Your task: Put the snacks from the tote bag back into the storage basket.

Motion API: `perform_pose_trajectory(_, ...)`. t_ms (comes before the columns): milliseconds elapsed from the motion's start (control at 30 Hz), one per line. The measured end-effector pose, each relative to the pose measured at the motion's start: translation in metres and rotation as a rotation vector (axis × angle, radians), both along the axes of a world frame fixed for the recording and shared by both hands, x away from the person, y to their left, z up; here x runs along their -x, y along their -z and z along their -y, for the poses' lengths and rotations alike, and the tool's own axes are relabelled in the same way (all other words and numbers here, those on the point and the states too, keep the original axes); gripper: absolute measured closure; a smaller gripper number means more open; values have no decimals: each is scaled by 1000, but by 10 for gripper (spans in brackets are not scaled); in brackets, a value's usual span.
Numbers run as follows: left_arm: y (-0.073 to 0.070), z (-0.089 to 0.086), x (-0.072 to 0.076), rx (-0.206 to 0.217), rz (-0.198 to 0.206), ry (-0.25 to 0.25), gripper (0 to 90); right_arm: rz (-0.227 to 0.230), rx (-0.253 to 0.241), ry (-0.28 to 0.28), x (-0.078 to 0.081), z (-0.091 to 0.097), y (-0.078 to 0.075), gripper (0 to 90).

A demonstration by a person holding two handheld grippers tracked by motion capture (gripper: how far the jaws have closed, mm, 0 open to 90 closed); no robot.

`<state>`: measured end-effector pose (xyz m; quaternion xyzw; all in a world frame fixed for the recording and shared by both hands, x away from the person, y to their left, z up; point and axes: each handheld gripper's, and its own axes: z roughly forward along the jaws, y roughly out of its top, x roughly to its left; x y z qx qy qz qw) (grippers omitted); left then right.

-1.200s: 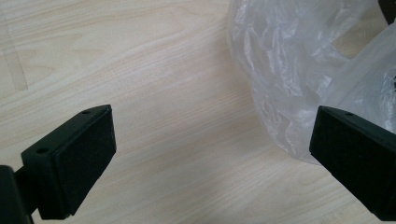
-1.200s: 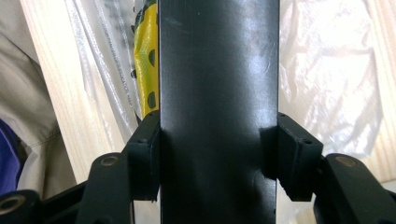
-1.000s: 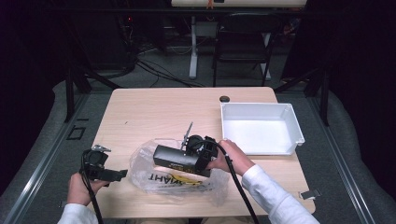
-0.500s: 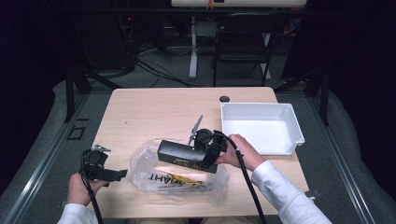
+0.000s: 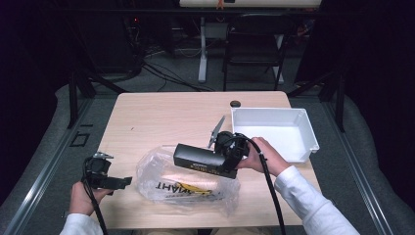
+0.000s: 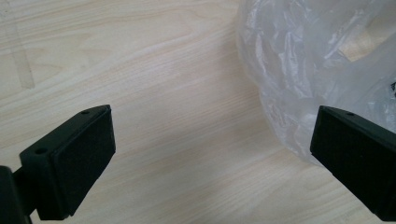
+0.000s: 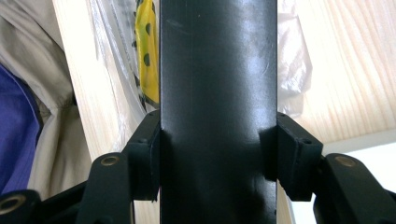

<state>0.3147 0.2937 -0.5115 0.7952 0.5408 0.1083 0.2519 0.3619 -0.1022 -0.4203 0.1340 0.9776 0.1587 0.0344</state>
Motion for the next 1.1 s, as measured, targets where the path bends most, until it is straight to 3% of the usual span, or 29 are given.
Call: perform_pose_trajectory(1100, 3, -7, 0, -7, -5, -24, 0, 44, 12, 10, -15, 74, -23, 428)
